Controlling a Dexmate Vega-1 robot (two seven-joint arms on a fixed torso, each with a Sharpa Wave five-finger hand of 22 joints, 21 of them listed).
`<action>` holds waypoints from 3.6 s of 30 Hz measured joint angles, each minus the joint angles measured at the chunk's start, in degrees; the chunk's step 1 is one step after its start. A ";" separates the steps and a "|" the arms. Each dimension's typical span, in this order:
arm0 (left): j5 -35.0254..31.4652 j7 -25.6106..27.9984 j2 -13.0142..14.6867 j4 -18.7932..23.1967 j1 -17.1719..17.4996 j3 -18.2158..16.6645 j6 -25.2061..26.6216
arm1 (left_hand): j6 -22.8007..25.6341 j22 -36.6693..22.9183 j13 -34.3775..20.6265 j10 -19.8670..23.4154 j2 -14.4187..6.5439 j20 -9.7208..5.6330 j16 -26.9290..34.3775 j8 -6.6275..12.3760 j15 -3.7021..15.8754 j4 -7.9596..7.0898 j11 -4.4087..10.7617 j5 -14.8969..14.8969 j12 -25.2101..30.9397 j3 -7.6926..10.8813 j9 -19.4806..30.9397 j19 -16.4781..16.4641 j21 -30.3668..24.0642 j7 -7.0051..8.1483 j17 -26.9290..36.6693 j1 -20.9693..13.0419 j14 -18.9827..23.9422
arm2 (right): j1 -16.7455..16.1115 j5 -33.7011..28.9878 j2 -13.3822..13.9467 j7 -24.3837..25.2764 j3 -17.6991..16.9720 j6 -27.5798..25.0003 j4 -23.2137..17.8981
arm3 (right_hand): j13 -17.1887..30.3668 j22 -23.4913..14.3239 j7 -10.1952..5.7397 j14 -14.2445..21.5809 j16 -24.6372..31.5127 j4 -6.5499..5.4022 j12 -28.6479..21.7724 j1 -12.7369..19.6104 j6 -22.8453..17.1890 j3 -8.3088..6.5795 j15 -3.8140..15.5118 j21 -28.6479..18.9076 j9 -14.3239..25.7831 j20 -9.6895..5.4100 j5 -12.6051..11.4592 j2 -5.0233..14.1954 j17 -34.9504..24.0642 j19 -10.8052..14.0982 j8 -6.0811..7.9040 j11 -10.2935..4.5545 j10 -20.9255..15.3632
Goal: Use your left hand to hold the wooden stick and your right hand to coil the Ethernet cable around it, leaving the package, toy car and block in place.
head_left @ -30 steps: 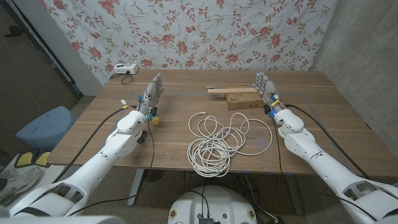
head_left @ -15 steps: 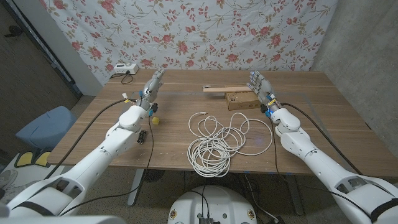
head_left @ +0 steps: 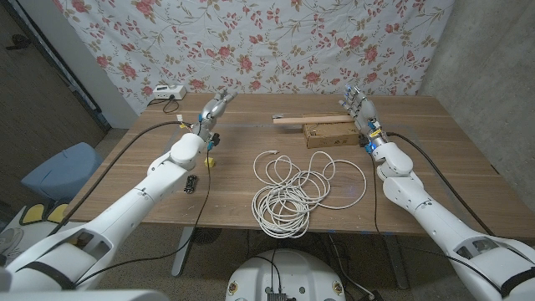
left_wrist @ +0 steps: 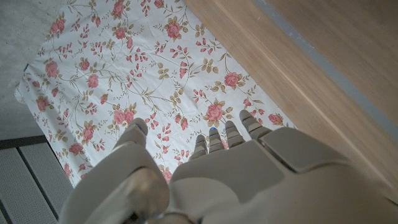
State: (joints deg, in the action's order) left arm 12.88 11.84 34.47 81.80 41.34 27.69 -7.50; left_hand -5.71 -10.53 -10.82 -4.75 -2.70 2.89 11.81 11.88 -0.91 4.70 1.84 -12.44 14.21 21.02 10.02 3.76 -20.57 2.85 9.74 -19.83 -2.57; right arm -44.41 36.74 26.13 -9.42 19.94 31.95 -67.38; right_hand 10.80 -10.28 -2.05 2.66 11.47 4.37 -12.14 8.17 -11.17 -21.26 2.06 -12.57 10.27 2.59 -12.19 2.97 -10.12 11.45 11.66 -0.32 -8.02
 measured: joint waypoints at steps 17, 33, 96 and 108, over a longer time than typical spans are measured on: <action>-11.19 -1.12 1.25 2.28 -7.75 5.61 7.71 | 0.08 0.01 0.00 -0.12 1.09 0.70 -0.72 -0.24 -0.74 1.50 -0.32 0.50 0.00 -0.08 -0.01 -0.27 0.00 -0.09 -0.01 -1.09 -0.18 | -5.79 -2.33 5.35 4.72 -3.41 0.88 -6.80 | -0.01 0.00 -0.41 0.00 0.00 0.40 0.00 0.59 -0.40 -0.08 0.00 0.00 0.00 0.71 0.00 -0.13 -0.01 -0.30 -0.01 0.00 0.01; -21.25 -7.60 0.54 -0.52 -17.21 12.19 11.67 | 1.11 0.01 -0.27 1.85 2.62 1.81 -0.72 -0.46 -0.71 3.45 -0.19 0.79 -0.01 -0.66 -0.01 -1.84 0.00 -0.50 0.28 -3.22 1.08 | -10.93 -5.07 8.04 9.75 -5.75 1.32 -11.43 | -0.01 0.01 -0.40 -0.01 0.00 0.79 0.00 0.89 -0.40 0.00 0.00 0.00 -0.01 0.70 0.00 -0.13 -0.01 -0.29 -0.01 0.00 0.02; -40.91 -37.82 -5.49 -7.76 -37.78 29.35 9.83 | 11.92 -0.29 -1.85 10.49 11.02 7.46 -0.32 1.83 -1.56 3.89 0.03 -6.54 2.12 -7.18 0.82 -1.69 3.26 -3.22 1.08 -11.66 4.56 | -16.84 -10.23 8.17 16.88 -6.77 1.86 -13.89 | -0.02 0.01 -0.40 -0.02 -0.24 1.17 0.50 0.93 -0.39 0.08 -0.01 0.28 0.27 0.99 0.00 -0.19 -0.15 -0.59 -0.26 0.32 -0.29; -44.69 -42.22 -6.15 -5.96 -38.60 31.15 11.98 | 14.51 -0.47 -2.39 14.68 10.93 7.45 0.17 1.99 -1.14 3.44 0.74 -7.33 3.51 -7.62 0.81 -1.70 3.71 -2.85 1.07 -12.80 5.57 | -18.13 -10.29 8.28 17.37 -7.42 2.36 -14.68 | -0.02 0.01 -0.40 -0.02 -0.24 1.17 0.49 0.72 -0.39 0.08 -0.01 0.28 0.27 0.99 0.00 0.03 -0.15 -0.59 -0.26 0.11 -0.50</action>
State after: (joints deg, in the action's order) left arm -31.81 -30.38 28.32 75.84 2.74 58.84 4.48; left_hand 8.80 -11.00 -13.21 9.92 8.23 10.34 11.98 13.87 -2.05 8.14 2.58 -19.77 17.72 13.39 10.84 2.07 -16.85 0.00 10.82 -32.63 2.99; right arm -62.54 26.46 34.40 7.95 12.52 34.30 -82.06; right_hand 10.78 -10.26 -2.45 2.65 11.23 5.54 -11.64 8.89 -11.56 -21.18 2.05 -12.29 10.54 3.58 -12.19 3.00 -10.27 10.86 11.40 -0.21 -8.52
